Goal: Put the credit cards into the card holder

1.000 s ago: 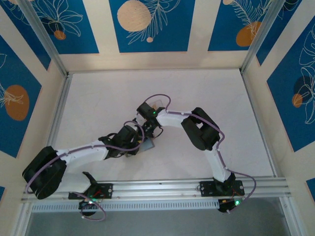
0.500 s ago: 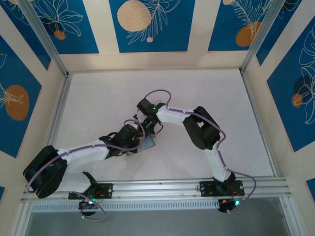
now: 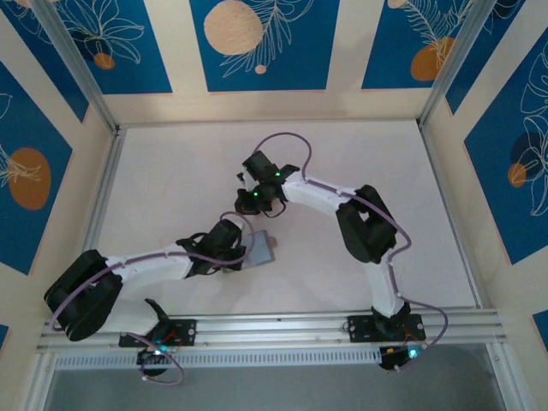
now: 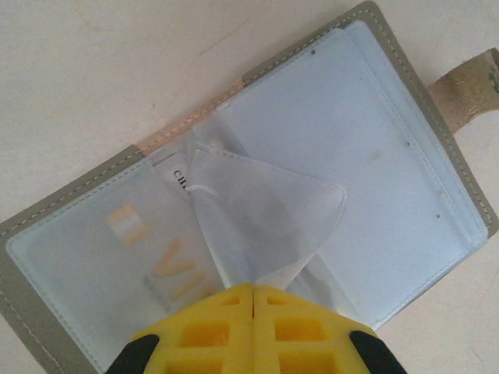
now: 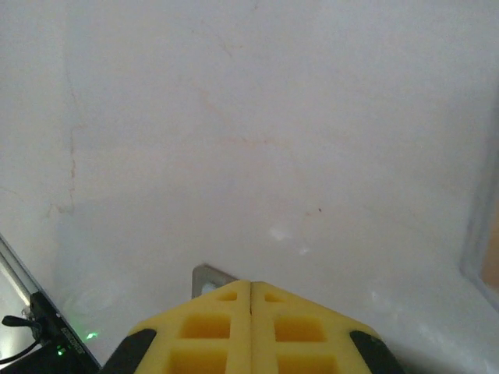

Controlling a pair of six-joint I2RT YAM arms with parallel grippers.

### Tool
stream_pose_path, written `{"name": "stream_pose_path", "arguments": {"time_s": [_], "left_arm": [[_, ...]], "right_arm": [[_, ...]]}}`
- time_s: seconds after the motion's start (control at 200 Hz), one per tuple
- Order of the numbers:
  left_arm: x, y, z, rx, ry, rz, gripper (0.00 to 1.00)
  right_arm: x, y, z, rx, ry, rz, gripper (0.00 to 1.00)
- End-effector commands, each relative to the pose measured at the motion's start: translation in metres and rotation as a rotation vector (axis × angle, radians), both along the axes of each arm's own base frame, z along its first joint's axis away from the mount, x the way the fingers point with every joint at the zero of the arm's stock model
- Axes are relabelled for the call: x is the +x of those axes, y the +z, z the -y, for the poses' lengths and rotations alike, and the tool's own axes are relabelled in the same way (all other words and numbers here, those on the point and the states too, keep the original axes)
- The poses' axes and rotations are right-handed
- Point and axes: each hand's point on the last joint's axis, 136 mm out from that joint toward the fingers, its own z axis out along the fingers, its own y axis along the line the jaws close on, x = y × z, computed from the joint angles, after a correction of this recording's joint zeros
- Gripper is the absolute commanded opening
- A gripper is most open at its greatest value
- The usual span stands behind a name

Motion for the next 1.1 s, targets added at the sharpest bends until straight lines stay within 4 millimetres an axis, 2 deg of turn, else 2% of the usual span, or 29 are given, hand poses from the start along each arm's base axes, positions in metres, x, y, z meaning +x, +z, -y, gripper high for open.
{"name": "stream_pose_path", "arguments": {"time_s": [0.0, 0.145, 0.355, 0.475, 0.775, 0.965, 1.095], "left_arm": [[-0.015, -0.01, -0.006, 0.032, -0.023, -0.05, 0.0], [-0.014, -0.01, -0.005, 0.023, -0.024, -0.044, 0.0], [-0.01, -0.008, -0.004, 0.022, -0.014, -0.031, 0.0], [-0.009, -0.006, -0.005, 0.016, 0.0, -0.025, 0.0], [-0.011, -0.002, -0.012, 0.006, 0.034, -0.012, 0.0], [-0.011, 0.004, -0.026, 0.002, 0.099, 0.026, 0.02], [-0.012, 0.001, -0.032, 0.027, 0.121, 0.021, 0.02]], "right_arm": [[-0.022, 0.001, 0.02, -0.073, -0.035, 0.039, 0.04], [-0.047, -0.021, 0.043, -0.097, -0.079, -0.016, 0.0], [-0.076, -0.04, 0.036, -0.102, -0.033, -0.066, 0.0], [-0.079, -0.059, 0.039, -0.142, -0.05, -0.097, 0.0], [-0.08, -0.088, 0.046, -0.202, -0.065, -0.151, 0.0], [-0.081, -0.092, 0.052, -0.204, -0.09, -0.175, 0.0], [-0.082, -0.08, 0.047, -0.115, -0.078, -0.176, 0.0]]}}
